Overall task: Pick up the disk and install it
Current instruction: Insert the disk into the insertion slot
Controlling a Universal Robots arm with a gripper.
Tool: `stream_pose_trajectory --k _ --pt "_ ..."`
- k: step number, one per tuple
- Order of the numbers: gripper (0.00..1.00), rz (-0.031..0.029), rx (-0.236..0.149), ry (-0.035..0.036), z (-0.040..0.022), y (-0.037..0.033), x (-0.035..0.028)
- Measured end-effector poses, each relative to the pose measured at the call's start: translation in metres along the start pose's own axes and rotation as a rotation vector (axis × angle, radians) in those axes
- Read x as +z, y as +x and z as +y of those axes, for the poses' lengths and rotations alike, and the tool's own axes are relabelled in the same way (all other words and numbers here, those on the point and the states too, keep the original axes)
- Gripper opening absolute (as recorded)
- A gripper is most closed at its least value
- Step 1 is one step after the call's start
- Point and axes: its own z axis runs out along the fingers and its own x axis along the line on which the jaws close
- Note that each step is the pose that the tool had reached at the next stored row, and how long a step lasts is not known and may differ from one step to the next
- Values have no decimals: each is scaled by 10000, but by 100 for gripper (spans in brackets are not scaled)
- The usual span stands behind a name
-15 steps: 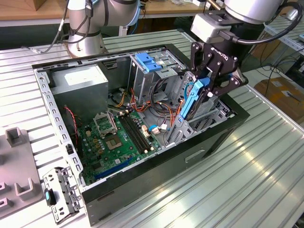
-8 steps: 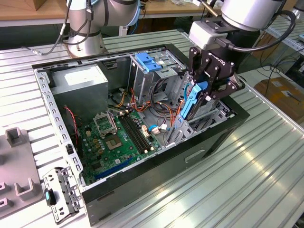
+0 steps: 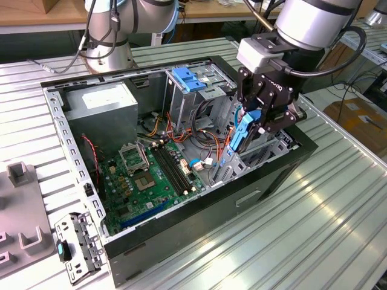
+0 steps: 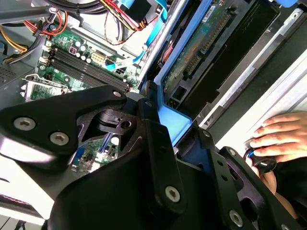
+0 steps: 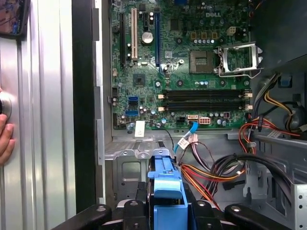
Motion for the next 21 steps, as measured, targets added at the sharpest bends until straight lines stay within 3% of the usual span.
stream_pose_trajectory --k 8,16,17,21 --pt "37 -25 -1 -1 -2 0 97" --pt "38 -35 -1 -1 -2 0 98" --pt "45 -37 0 -1 -2 0 98" --pt "45 -35 -1 3 -2 0 98"
